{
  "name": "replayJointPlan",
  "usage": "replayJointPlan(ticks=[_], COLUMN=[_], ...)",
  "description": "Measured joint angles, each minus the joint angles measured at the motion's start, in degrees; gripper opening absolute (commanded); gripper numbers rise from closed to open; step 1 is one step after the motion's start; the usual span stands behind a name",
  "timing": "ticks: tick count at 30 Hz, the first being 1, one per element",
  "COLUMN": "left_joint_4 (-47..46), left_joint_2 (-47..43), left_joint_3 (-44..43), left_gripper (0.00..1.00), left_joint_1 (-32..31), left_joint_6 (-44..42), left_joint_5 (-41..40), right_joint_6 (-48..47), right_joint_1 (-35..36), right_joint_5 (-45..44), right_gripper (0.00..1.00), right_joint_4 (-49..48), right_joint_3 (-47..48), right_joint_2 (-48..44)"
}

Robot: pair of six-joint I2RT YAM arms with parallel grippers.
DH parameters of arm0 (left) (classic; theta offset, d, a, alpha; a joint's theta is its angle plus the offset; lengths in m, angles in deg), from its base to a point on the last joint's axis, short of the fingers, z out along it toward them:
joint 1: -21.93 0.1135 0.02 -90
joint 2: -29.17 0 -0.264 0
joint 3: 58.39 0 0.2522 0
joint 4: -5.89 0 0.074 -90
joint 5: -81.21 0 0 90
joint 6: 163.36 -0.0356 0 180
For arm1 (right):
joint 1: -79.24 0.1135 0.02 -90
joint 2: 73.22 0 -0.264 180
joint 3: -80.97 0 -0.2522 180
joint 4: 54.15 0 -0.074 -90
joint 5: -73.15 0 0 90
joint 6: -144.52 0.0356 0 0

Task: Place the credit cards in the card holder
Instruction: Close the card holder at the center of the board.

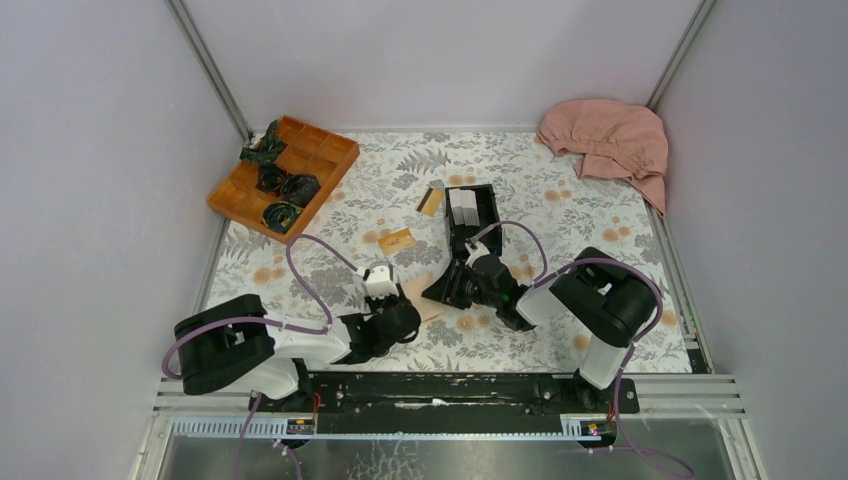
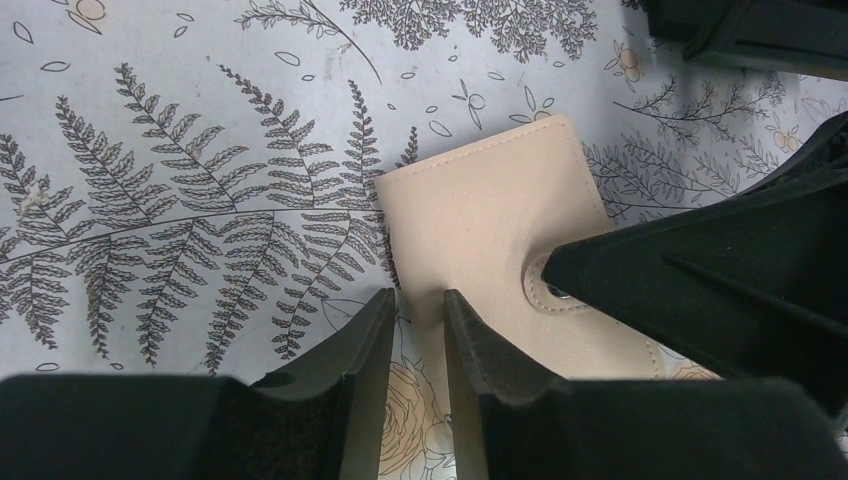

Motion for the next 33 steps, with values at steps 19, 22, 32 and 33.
replayJointPlan(ticks=[19, 22, 32, 33], left_joint_4=[-3.61, -3.85, -4.48, -4.61], left_joint_2=[0.63, 0.63, 0.63, 0.63], left_joint_3=[1.18, 1.27, 1.57, 1.64], left_gripper=[0.31, 0.31, 0.3, 0.3], left_joint_1=[0.07, 0.07, 0.22, 0.26], left_joint_6=[0.0, 0.0, 0.07, 0.07], left_joint_5=[-0.02, -0.02, 0.31, 0.35], right_joint_6=[0.66, 0.79, 1.44, 1.49], right_joint_1=[0.09, 0.11, 0.2, 0.2], right_joint_5=[-0.52, -0.85, -1.42, -1.44], right_gripper=[0.42, 0.41, 0.38, 0.38], right_joint_4=[0.04, 0.02, -0.76, -0.76], right_joint_3=[0.13, 0.13, 0.13, 0.13], right_joint_2=[0.02, 0.15, 0.7, 0.7])
